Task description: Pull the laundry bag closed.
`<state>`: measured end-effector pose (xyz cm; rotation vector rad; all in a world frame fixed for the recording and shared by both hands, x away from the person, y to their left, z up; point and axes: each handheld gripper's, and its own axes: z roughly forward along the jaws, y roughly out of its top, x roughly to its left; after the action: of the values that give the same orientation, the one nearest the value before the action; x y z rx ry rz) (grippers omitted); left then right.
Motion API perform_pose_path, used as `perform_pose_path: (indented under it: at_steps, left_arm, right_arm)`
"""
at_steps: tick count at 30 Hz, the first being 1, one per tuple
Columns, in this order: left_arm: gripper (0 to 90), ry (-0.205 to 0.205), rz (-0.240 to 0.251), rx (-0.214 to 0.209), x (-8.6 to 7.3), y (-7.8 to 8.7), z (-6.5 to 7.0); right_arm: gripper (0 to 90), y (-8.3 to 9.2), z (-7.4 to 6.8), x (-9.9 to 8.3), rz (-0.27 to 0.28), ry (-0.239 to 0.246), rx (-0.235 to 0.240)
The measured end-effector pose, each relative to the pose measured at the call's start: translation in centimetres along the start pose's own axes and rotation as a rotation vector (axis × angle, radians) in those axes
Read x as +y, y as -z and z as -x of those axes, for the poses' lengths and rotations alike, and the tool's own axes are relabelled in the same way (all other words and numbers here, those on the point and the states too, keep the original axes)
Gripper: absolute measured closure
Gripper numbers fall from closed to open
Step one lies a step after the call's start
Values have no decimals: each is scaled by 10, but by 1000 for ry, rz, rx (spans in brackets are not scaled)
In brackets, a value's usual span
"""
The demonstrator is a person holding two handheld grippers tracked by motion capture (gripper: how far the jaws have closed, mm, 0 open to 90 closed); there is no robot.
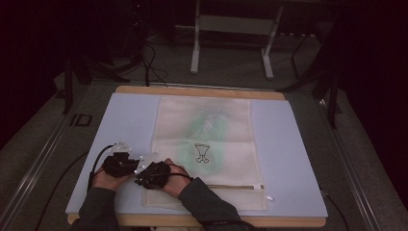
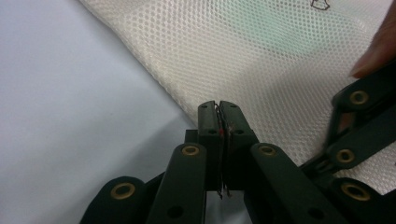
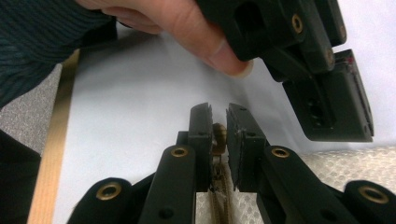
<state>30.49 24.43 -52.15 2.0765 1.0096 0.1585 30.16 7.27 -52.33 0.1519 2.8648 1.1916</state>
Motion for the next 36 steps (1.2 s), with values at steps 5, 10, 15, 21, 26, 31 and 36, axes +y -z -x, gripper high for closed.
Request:
perform_pose_path:
  at_steps: [5,10,15,21,26,31,36]
  left_arm:
    - [880,-1,2,0,0,0,1]
    - [879,-6,0,-1,0,0,2]
    - [879,-9,-3,-4,1,-1,2]
    - [879,-11,-11,-9,0,-3,2]
    - [879,-14,-13,-14,0,-3,2]
    - [880,-21,-22,-28,0,-4,4]
    - [881,-40,-44,-47,1,-7,7]
  right_arm:
    - [809,9,-1,-2,18,-4,3]
    - [809,19,-1,-7,25,6,-2]
    - [809,28,2,-19,8,-6,2]
    - [804,26,5,-25,-4,-17,16]
    - [798,19,6,-26,-16,-38,38]
    - [809,16,6,-26,-18,-43,42]
    - [814,16,5,-28,-25,-34,38]
